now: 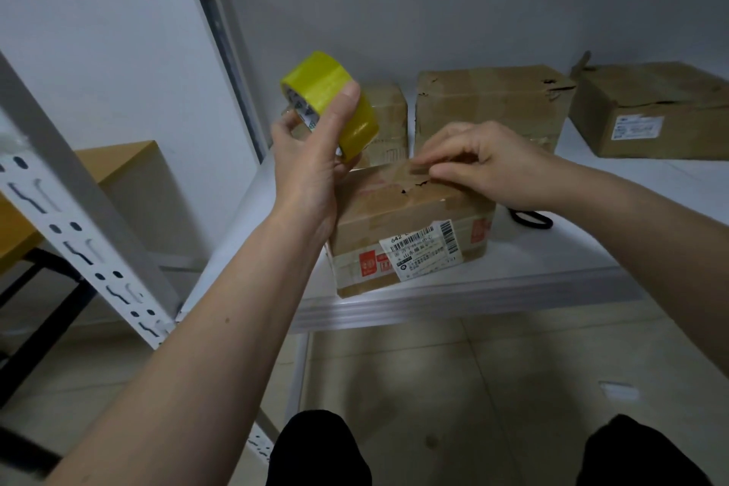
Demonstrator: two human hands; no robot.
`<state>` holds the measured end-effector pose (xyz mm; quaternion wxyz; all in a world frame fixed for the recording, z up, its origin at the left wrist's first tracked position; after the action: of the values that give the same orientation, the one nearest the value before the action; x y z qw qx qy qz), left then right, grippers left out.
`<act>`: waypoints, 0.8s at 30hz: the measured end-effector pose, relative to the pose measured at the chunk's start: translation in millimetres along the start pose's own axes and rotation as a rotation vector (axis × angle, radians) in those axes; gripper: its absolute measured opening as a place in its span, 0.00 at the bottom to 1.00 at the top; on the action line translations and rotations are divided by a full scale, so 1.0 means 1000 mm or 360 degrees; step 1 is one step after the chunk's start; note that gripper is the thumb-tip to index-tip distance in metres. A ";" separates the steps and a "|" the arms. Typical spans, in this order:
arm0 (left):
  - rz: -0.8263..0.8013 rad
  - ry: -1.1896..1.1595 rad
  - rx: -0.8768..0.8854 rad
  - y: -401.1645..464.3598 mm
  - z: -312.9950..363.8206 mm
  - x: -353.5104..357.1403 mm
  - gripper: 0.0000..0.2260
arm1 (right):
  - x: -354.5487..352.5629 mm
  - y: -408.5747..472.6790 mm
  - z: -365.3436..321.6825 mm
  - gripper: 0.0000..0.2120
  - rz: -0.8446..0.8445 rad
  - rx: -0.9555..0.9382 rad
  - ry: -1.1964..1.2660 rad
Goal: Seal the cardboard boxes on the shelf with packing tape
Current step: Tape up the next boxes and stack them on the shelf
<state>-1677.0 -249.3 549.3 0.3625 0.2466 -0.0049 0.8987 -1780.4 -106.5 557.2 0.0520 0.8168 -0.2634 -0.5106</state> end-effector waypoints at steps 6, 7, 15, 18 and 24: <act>-0.0016 0.0025 0.0014 0.000 0.001 0.001 0.37 | 0.011 -0.001 -0.004 0.15 -0.0150 -0.0086 -0.0235; -0.0018 0.0026 0.0014 -0.001 0.001 0.002 0.37 | 0.012 -0.001 -0.006 0.16 -0.0166 -0.0098 -0.0234; -0.0047 0.0003 -0.0021 -0.002 0.001 0.002 0.33 | 0.004 -0.004 0.002 0.15 -0.0028 0.0040 -0.0028; -0.0029 0.0016 -0.0050 -0.002 0.000 0.001 0.30 | 0.009 -0.007 -0.004 0.18 -0.0140 0.0040 -0.0002; -0.0053 -0.0003 -0.0067 0.000 -0.002 0.002 0.29 | 0.003 -0.013 0.004 0.16 -0.0020 0.0154 0.0100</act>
<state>-1678.8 -247.6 548.3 0.3824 0.2397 -0.0200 0.8921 -1777.5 -96.3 548.2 0.0176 0.8356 -0.2810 -0.4717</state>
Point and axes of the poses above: each hand's wrist, its own y-axis towards the middle knuckle, its own x-axis out of the palm, z = x × y, the point moved 7 cm from there along y, towards the middle knuckle, and after that the axes turned 3 degrees about -y, right-handed, at the moved point
